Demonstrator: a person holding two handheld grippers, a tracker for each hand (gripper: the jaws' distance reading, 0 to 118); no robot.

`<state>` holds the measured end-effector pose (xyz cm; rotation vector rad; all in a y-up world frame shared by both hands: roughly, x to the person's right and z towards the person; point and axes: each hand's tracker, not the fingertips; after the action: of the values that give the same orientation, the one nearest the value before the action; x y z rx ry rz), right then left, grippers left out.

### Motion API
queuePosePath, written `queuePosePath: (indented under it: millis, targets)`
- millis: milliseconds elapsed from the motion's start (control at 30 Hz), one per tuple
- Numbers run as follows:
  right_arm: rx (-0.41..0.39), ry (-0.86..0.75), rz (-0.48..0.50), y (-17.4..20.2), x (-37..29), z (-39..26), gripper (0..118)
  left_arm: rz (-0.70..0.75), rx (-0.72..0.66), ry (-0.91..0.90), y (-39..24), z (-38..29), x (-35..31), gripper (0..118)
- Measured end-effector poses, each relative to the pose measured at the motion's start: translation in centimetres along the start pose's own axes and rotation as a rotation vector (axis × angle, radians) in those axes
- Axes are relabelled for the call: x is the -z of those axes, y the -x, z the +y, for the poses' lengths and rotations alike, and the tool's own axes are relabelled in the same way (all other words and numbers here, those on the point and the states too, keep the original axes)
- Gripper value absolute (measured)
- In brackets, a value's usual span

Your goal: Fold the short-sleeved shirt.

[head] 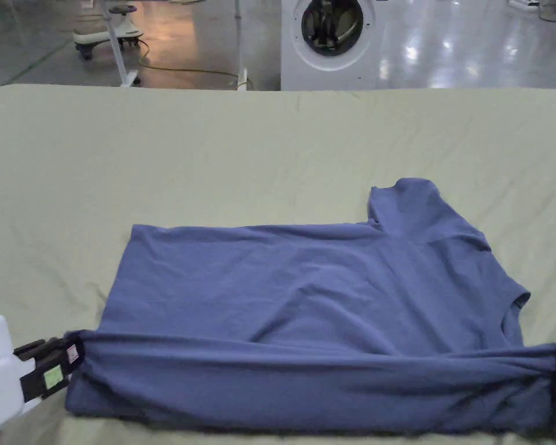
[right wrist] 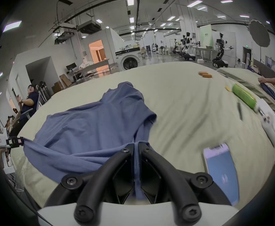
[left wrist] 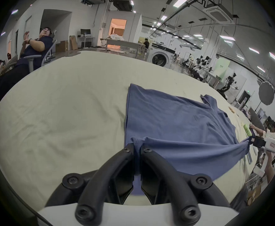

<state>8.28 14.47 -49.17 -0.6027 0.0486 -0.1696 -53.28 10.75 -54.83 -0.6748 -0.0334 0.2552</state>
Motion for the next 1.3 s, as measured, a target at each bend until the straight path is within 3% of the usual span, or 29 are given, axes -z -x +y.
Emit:
queuePosePath:
  millis: [200, 300, 333, 367, 400, 433, 600, 700, 767, 800, 900, 967, 1033, 1167, 1300]
  targets:
    - [-0.014, 0.164, -0.01, 0.4, 9.4, 3.9, 3, 0.063, 0.055, 0.093, 0.5, 3.0, 7.3, 4]
    - [-0.001, 0.197, -0.027, 0.5, 10.8, 3.8, 6, 0.045, 0.012, 0.087, 0.2, 3.4, 7.9, 17]
    - [0.005, 0.196, -0.029, 0.4, 10.8, 3.8, 11, 0.038, -0.006, 0.058, 0.1, 3.5, 7.5, 25]
    - [0.019, 0.192, -0.028, 0.3, 10.5, 3.6, 32, 0.04, -0.014, 0.044, 0.1, 3.4, 7.0, 51]
    - [0.037, 0.183, -0.032, 0.2, 10.0, 3.7, 52, 0.032, -0.012, 0.034, -0.1, 3.4, 6.4, 67]
    - [0.046, 0.173, -0.04, 0.2, 9.5, 3.7, 66, 0.019, -0.002, 0.018, 0.0, 3.3, 5.8, 71]
    - [-0.035, 0.005, 0.032, 1.6, 3.1, 3.3, 65, 0.032, 0.145, -0.228, -2.1, 2.7, -1.5, 71]
    - [-0.091, -0.065, 0.072, 3.3, -1.4, 1.7, 66, 0.06, 0.228, -0.316, -3.2, 1.5, -5.1, 65]
    - [-0.105, -0.137, 0.084, 4.4, -4.3, 0.1, 64, 0.022, 0.252, -0.398, -4.5, 0.4, -8.0, 49]
    - [-0.109, -0.148, 0.1, 4.9, -5.8, -0.7, 59, 0.007, 0.261, -0.409, -5.3, -0.2, -9.4, 43]
    - [-0.117, -0.15, 0.123, 6.7, -9.0, -3.1, 16, 0.016, 0.258, -0.412, -7.0, -2.1, -12.3, 22]
    - [-0.153, -0.161, 0.103, 8.0, -10.5, -4.4, 6, -0.003, 0.214, -0.428, -8.2, -3.1, -14.0, 2]
    - [-0.186, -0.15, 0.107, 8.7, -11.4, -5.2, 0, -0.02, 0.173, -0.409, -9.1, -4.2, -15.2, 0]
    - [-0.223, -0.142, 0.109, 9.9, -12.8, -5.6, 0, -0.043, 0.18, -0.358, -9.9, -5.4, -17.4, 0]
    - [-0.144, -0.172, 0.117, 9.4, -13.0, -5.6, 0, -0.02, 0.198, -0.33, -9.2, -5.8, -17.2, 0]
